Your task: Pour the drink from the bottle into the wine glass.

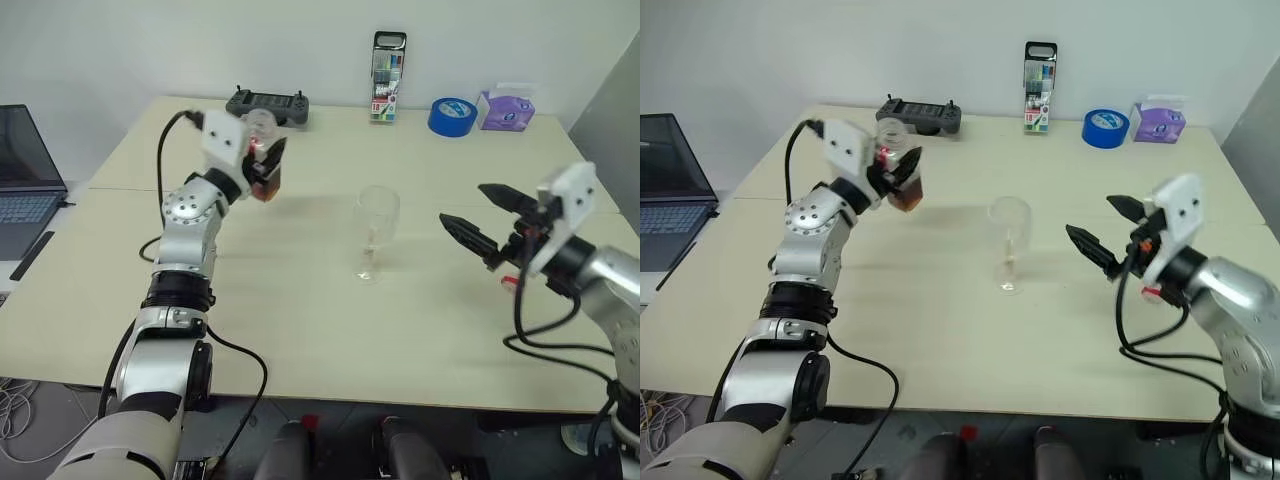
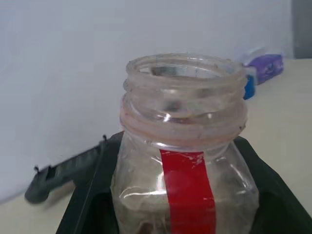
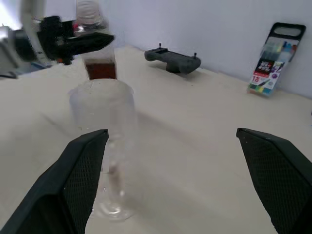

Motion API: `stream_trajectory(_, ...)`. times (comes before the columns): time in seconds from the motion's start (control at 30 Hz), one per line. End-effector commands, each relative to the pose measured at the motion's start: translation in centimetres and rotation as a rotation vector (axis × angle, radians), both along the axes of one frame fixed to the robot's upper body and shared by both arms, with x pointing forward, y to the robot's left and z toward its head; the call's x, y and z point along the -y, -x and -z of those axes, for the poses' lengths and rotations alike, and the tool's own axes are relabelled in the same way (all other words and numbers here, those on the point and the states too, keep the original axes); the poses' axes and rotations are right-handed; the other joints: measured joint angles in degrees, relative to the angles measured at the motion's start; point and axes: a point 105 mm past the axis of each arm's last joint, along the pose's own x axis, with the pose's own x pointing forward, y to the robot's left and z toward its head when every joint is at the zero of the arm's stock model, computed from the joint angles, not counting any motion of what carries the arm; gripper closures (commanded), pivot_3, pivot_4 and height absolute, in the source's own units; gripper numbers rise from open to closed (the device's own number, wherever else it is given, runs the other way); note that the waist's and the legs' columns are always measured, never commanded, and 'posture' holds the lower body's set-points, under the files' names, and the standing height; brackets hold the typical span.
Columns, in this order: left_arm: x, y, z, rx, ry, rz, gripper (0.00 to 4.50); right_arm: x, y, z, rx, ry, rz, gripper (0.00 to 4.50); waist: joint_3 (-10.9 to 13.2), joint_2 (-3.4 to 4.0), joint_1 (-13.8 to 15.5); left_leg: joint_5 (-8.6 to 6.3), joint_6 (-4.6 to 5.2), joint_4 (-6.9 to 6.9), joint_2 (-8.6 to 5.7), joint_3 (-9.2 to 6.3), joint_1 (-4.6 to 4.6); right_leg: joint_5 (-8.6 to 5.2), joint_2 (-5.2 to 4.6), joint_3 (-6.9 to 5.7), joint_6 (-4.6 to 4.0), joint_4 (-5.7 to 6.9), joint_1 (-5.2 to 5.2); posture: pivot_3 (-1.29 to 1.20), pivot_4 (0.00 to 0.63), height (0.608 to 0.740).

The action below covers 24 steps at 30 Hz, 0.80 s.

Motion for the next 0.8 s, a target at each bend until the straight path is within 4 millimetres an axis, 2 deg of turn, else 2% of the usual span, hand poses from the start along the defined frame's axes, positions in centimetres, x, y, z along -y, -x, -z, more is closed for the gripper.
stream_trajectory(0.03, 1.8, 0.7, -1.4, 0.142, -0.116, 0.036, 2.40, -1.3, 2.9, -0.3, 0.051, -0.023, -0.039, 0.00, 0.00, 0.00, -0.22, 0.00, 0.00, 0.00, 0.01, 0.02, 0.06, 0.00, 0.01, 0.05, 0.00, 0.02, 0.02, 0.00, 0.150, 0.740)
stream_trajectory(0.17, 3.1, 1.0, -1.8, 0.188, -0.134, 0.079, 2.43, -0.8, 3.3, 0.7, 0.036, -0.025, 0.023, 0.00, 0.00, 0.00, -0.35, 0.00, 0.01, 0.03, 0.01, 0.09, 0.05, 0.01, 0.08, 0.11, 0.04, 0.01, 0.01, 0.00, 0.150, 0.740)
stream_trajectory(0.23, 4.0, 1.1, -1.8, 0.221, -0.176, 0.101, 2.43, -1.0, 3.9, 0.8, 0.037, -0.054, 0.013, 0.00, 0.00, 0.00, -0.21, 0.00, 0.02, 0.03, -0.03, 0.09, 0.05, 0.02, 0.07, 0.11, 0.06, 0.00, 0.01, 0.00, 0.150, 0.740)
stream_trajectory(0.4, 5.6, 1.6, -1.9, 0.299, -0.273, 0.149, 2.44, -1.8, 6.0, 1.3, 0.083, 0.031, -0.030, 0.00, 0.00, -0.01, -0.06, 0.00, 0.02, 0.04, -0.30, 0.08, 0.00, 0.01, 0.02, 0.10, 0.08, -0.04, 0.01, 0.00, 0.150, 0.740)
stream_trajectory(0.6, 7.1, 2.0, -2.0, 0.367, -0.361, 0.188, 2.45, -1.4, 7.6, 0.2, 0.182, 0.020, -0.042, 0.00, 0.00, -0.01, -0.08, 0.00, 0.02, 0.08, -0.35, 0.15, 0.06, 0.04, 0.02, 0.18, 0.14, -0.03, 0.05, 0.00, 0.150, 0.740)
stream_trajectory(0.8, 8.0, 2.6, -2.0, 0.443, -0.454, 0.215, 2.45, -1.5, 8.0, 0.6, 0.185, 0.054, -0.063, 0.00, 0.00, -0.01, -0.12, 0.00, 0.03, 0.07, -0.35, 0.15, 0.06, 0.04, 0.04, 0.18, 0.14, -0.02, 0.05, 0.00, 0.150, 0.740)
